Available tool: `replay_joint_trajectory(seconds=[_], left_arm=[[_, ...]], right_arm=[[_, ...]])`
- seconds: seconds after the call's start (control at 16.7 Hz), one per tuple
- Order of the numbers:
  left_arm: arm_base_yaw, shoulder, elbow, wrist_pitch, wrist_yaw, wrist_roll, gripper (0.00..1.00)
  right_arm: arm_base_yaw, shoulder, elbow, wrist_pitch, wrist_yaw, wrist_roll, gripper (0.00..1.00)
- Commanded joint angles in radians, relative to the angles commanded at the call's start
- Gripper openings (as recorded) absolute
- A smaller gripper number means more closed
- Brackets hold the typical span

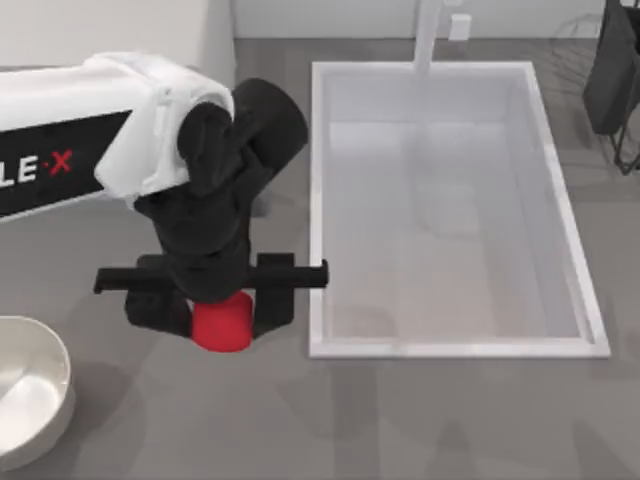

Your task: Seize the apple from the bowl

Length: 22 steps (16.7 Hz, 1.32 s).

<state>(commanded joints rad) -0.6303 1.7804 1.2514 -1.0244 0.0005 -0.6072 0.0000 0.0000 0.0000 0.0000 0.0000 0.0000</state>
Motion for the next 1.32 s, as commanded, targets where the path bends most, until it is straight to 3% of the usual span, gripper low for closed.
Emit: replay_joint_trajectory(seconds=[0.42, 1.2, 1.32], left_arm=[[0.0, 0.023, -0.09, 0.095, 0.0, 0.0, 0.0], [0.0, 0.023, -0.09, 0.095, 0.0, 0.0, 0.98], [0.0, 0.023, -0.09, 0.095, 0.0, 0.0, 1.0]], right_arm=[[0.0, 0.0, 0.0, 0.0, 0.0, 0.0, 1.0], [0.0, 0.0, 0.0, 0.0, 0.0, 0.0, 1.0], [0.0, 0.0, 0.0, 0.0, 0.0, 0.0, 1.0]])
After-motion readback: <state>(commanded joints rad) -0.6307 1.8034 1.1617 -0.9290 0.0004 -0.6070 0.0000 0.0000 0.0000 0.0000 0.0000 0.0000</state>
